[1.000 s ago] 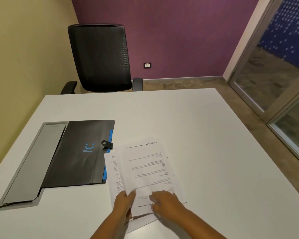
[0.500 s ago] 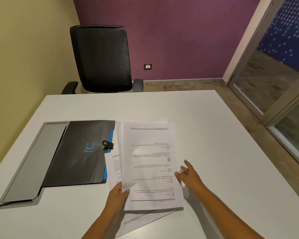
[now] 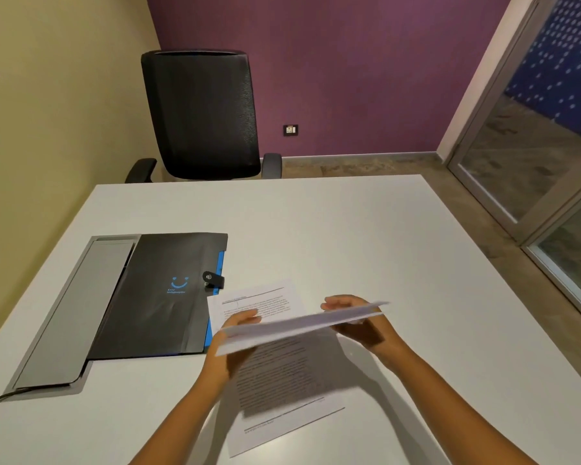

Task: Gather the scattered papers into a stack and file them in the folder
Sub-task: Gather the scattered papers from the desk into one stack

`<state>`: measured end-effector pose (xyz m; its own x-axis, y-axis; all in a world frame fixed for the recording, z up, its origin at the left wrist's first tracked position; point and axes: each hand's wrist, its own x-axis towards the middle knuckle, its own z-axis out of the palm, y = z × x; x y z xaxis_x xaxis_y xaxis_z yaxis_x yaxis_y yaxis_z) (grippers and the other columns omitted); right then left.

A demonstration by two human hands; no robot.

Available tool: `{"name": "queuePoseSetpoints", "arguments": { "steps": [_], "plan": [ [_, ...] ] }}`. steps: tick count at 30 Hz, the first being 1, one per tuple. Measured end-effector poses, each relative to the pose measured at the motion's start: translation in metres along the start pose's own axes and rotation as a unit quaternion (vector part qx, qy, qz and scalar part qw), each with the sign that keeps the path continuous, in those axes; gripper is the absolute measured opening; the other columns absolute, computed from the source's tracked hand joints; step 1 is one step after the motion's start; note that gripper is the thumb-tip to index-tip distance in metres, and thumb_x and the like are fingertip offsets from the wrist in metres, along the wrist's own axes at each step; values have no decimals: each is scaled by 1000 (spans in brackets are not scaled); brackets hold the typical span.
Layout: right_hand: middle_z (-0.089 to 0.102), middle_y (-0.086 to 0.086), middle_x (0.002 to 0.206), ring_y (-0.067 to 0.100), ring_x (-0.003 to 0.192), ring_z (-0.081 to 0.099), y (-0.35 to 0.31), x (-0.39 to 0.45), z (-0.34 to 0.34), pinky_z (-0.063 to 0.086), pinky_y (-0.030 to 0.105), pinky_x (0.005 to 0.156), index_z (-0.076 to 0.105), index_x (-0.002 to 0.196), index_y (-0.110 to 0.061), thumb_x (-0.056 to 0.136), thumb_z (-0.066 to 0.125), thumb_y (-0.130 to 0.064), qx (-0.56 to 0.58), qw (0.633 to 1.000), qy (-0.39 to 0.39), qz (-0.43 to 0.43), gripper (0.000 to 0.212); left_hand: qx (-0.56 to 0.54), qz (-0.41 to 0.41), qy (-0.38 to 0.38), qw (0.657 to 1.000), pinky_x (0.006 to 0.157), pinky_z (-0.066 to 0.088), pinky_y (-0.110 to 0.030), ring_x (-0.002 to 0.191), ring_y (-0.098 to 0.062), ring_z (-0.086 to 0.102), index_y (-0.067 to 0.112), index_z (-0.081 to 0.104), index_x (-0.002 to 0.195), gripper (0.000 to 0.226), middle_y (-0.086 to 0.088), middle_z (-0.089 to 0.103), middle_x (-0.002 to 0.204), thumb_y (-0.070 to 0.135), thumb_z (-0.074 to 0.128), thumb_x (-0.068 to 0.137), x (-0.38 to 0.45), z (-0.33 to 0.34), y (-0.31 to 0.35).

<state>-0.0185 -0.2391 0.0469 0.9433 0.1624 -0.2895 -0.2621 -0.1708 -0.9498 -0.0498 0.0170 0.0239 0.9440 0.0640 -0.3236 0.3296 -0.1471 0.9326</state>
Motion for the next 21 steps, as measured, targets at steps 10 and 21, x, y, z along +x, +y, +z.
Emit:
{"name": "queuePoseSetpoints", "arguments": {
  "steps": [10,21],
  "plan": [
    [63,-31,108,-9,101,60,-52,-24,-8,50,10,82,60,106,-50,76,76,-21,-119,980,9,-160,44,77,-5,34,996,93,46,-34,109,-29,58,2,56,121,37,-15,64,117,10,61,85,6,7,-4],
    [65,-31,104,-8,97,61,-137,-43,-15,47,9,72,55,109,-55,74,71,-42,-230,946,27,-229,41,105,-1,35,994,92,48,-44,109,-29,58,7,60,118,29,-11,64,117,13,55,90,14,13,-3]
  ]
}}
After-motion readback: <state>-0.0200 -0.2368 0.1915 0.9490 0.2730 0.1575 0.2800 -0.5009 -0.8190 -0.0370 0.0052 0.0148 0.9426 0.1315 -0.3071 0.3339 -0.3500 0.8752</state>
